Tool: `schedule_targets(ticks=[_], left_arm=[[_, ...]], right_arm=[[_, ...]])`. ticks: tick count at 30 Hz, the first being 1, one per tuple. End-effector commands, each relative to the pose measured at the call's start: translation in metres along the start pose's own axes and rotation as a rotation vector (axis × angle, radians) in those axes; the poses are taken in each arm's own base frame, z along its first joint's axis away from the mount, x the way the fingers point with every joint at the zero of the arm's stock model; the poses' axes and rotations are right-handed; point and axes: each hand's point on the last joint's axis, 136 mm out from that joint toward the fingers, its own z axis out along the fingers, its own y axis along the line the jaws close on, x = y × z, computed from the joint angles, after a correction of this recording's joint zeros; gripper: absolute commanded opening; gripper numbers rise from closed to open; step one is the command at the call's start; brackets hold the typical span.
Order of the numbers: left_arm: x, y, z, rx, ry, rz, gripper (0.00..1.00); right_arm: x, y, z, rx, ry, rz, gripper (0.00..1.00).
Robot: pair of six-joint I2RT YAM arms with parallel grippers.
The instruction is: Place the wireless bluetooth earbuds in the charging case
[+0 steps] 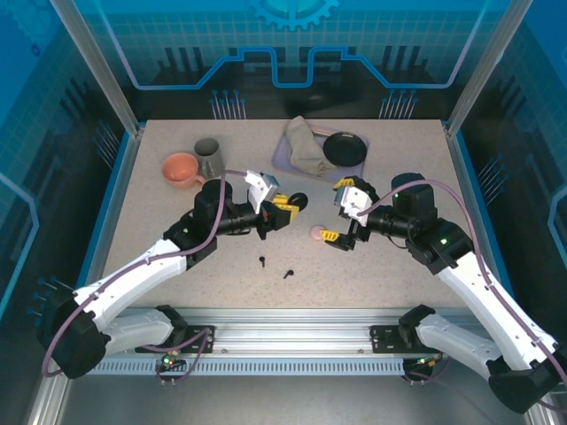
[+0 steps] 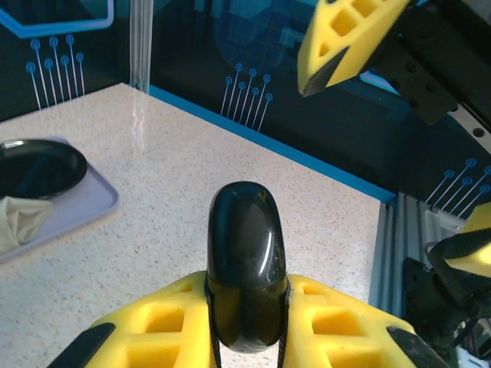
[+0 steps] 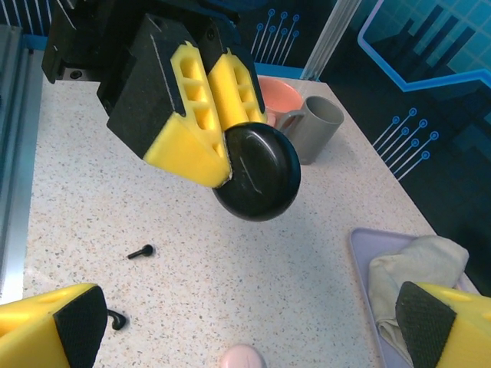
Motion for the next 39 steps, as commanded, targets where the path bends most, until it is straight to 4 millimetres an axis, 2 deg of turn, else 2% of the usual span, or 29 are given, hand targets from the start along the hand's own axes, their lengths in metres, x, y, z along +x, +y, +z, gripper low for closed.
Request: schedule_targets(ticks=[1, 5, 9, 15, 18, 23, 31, 39], left_arm=[[-0.012, -0.014, -0.006, 0.048, -0.037, 0.164, 0.00], [-0.007, -0.029, -0.007, 0.112, -0.022, 0.243, 0.00], [-0.003, -0.041, -0.008, 0.150, 0.000, 0.343, 0.00], [-0.004, -0.050, -0.010, 0.180, 0.010, 0.415, 0.00], [-0.007, -0.053, -0.010, 0.186, 0.004, 0.422, 0.00], [-0.009, -0.055, -0.012, 0.190, -0.002, 0.429, 0.00], [-0.010, -0.056, -0.013, 0.190, -0.003, 0.430, 0.00], [-0.010, -0.057, -0.012, 0.192, -0.006, 0.434, 0.00]], right_arm=[[-0.006, 0.012, -0.001, -0.085, -0.051, -0.006, 1.00], [-0.011, 0.026, 0.000, -0.213, -0.062, -0.045, 0.96], [-0.013, 0.024, -0.001, -0.293, -0.041, -0.043, 0.78], [-0.021, 0.022, 0.002, -0.373, -0.046, -0.021, 0.66], [-0.026, 0.027, 0.004, -0.422, -0.063, -0.007, 0.65], [-0.020, 0.036, 0.012, -0.458, -0.044, -0.006, 0.65], [-0.020, 0.037, 0.025, -0.485, -0.021, -0.001, 0.59], [-0.021, 0.038, 0.031, -0.499, -0.016, 0.011, 0.45]])
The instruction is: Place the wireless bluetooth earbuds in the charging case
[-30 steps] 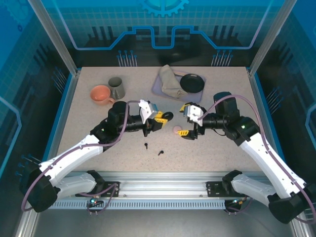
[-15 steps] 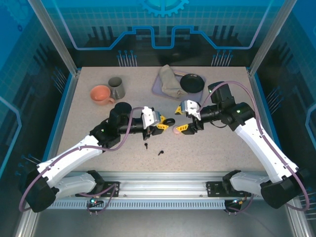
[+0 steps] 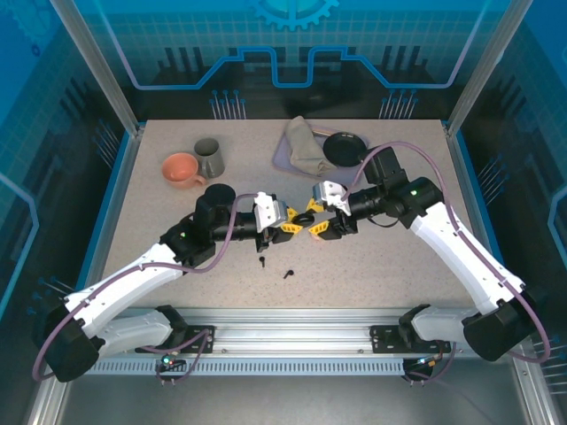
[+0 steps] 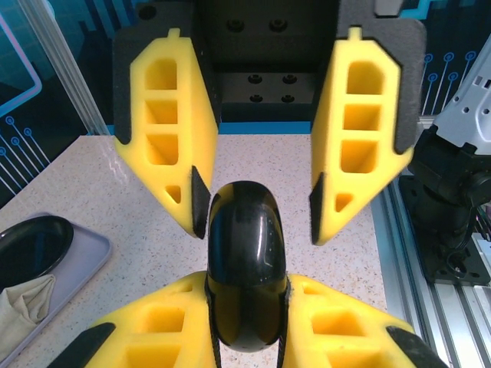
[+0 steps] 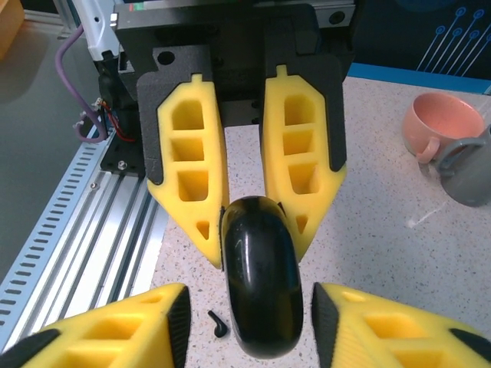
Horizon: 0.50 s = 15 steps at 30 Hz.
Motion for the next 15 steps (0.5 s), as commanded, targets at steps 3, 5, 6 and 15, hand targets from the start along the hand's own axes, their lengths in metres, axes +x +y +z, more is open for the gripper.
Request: schedule_targets(ticks=[3, 5, 6, 15], left_arm=[[-0.0243, -0.0080, -0.0059, 0.031, -0.055, 0.057, 0.00], [-0.0238, -0.0076, -0.0053, 0.033, -0.053, 0.050, 0.11], [-0.0222, -0.0078, -0.0045, 0.035, -0.049, 0.047, 0.15], [-0.0171, -0.0065, 0.0001, 0.037, -0.032, 0.036, 0.39]], right_arm=[[-0.0102, 0.0048, -0.0003, -0.028, -0.017, -0.002, 0.37], [-0.0101, 0.0050, -0.0002, -0.030, -0.017, 0.000, 0.32], [-0.0102, 0.0052, -0.0005, -0.030, -0.017, -0.001, 0.31], [-0.0128, 0.0071, -0.0007, -0.039, -0.031, -0.004, 0.26]])
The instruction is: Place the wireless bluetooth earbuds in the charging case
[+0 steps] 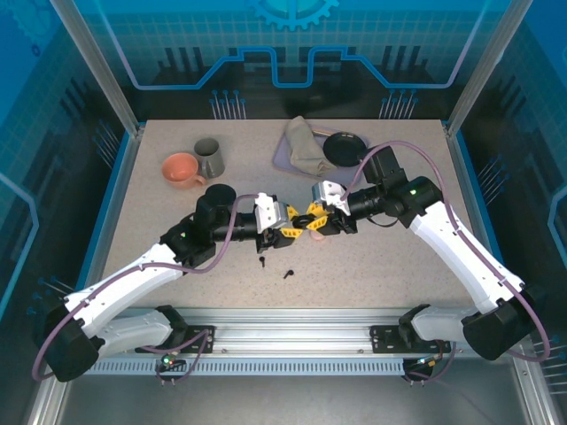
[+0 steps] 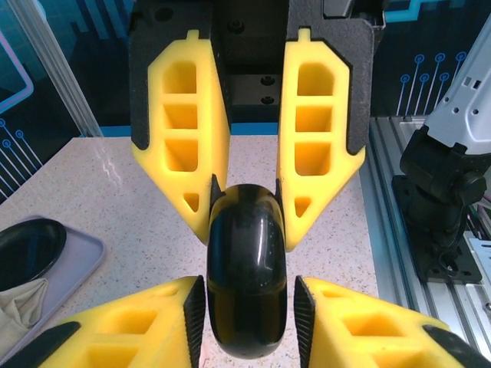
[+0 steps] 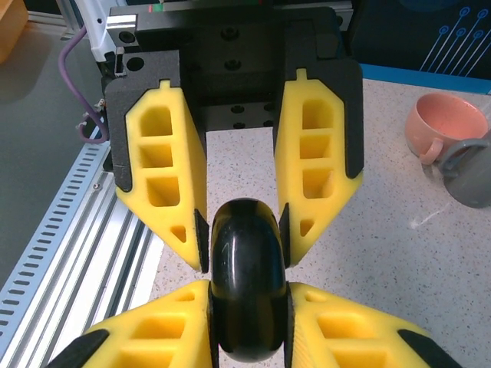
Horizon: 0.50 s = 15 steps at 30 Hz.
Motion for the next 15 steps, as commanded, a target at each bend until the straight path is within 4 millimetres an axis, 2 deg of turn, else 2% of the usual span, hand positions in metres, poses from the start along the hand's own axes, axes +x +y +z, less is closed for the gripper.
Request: schedule_targets(ticks=[1, 11, 15], left_arm=[[-0.0156, -0.0030, 0.0007, 0.023, -0.027, 0.035, 0.39], [-0.0130, -0.0011, 0.0060, 0.028, -0.013, 0.018, 0.40], [-0.0123, -0.0020, 0.0073, 0.033, -0.009, 0.016, 0.34]], right_arm=[[-0.0117, 0.0063, -0.0013, -0.033, -0.032, -0.005, 0.26], [-0.0118, 0.0070, -0.0010, -0.035, -0.039, -0.001, 0.25], [-0.0111, 0.0065, -0.0007, -0.031, -0.037, 0.001, 0.25]])
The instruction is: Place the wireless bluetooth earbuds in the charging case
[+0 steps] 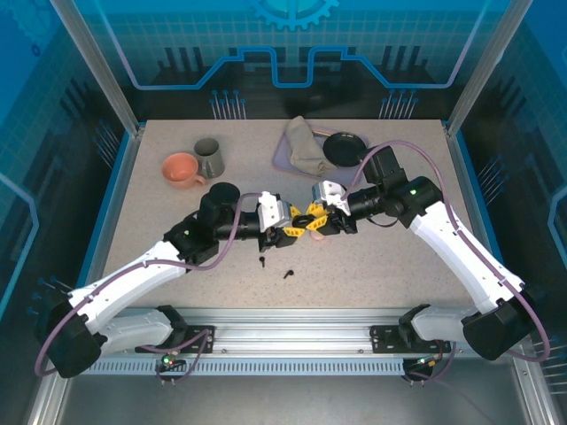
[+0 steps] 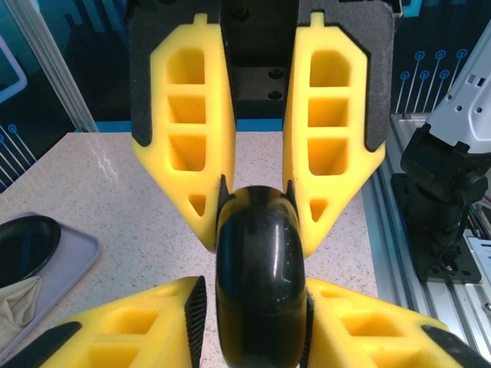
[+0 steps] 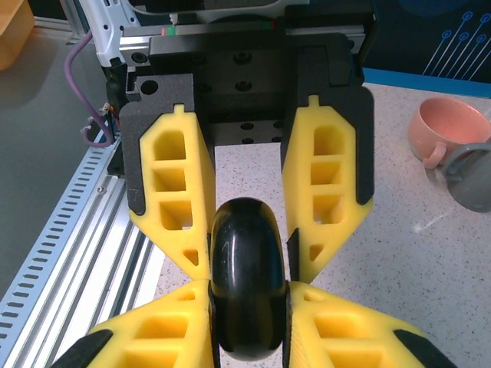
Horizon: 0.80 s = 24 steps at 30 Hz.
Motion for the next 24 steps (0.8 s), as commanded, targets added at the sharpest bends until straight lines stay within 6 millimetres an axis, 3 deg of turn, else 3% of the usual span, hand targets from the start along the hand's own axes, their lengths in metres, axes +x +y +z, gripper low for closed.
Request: schedule_targets(ticks=[1, 9, 15, 22, 24], left_arm=[[-0.015, -0.003, 0.000, 0.022, -0.021, 0.025, 0.32], [-0.017, -0.003, 0.000, 0.018, -0.024, 0.028, 0.09], [-0.017, -0.001, -0.001, 0.003, -0.015, 0.026, 0.00], [-0.019, -0.002, -0.001, 0.005, -0.020, 0.021, 0.00], [-0.020, -0.003, -0.001, 0.006, -0.023, 0.023, 0.00]], right_arm=[[-0.009, 0.005, 0.000, -0.022, -0.025, 0.000, 0.25], [-0.005, -0.001, 0.002, -0.005, -0.010, 0.039, 0.32], [-0.008, -0.007, -0.013, 0.100, -0.030, 0.017, 0.56], [-0.012, -0.001, -0.031, 0.209, -0.086, -0.031, 0.93], [-0.014, 0.000, -0.032, 0.225, -0.101, -0.041, 1.00]])
